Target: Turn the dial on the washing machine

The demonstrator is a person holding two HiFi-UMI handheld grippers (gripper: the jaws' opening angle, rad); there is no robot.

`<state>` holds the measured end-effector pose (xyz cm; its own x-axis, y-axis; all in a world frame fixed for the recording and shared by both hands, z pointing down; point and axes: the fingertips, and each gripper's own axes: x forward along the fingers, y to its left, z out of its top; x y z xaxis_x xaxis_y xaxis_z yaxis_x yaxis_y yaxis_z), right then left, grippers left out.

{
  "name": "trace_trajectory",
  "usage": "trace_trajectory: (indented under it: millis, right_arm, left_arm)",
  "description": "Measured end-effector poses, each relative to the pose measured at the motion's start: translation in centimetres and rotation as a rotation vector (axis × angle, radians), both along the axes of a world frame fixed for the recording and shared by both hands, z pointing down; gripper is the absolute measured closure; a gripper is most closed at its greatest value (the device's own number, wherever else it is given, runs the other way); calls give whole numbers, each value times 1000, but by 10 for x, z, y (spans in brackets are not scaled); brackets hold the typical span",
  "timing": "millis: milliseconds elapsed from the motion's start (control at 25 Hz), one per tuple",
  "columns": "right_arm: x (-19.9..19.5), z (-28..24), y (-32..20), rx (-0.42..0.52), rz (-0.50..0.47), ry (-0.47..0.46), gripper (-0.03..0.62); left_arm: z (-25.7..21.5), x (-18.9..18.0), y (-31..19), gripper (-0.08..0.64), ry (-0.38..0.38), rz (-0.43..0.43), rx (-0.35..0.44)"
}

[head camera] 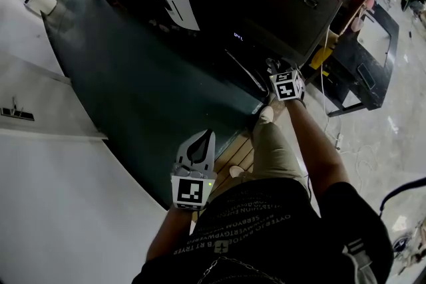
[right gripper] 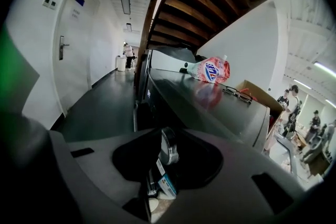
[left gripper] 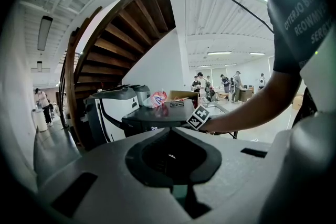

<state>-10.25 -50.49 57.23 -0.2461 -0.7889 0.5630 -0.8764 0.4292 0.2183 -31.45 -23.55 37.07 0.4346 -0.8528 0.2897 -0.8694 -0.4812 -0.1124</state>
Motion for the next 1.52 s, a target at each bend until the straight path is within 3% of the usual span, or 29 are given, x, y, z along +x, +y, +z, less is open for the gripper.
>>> trace_trajectory:
  millis: [200,560,920,1320,1520]
  right_arm:
    - [-11,3,-5,-35,-43,28,507]
    - [6,15,8,-46,21,-3,497]
    - [-15,1,-5,-16,-69,56,492]
    - [0,13,6,-57,-23,46,489]
    - [-9,-2,-2,-1,-62,63,486]
  left_arm:
    - [-2,0,1,554,12,-17,-7]
    - [-5,-4,4,555,3,-22,15]
    - [-2,2,6,554,-8,-7,9]
    - [-6,-3,7,554,-4,-30,15]
    - [-8,3,9,554,-11,-12,20]
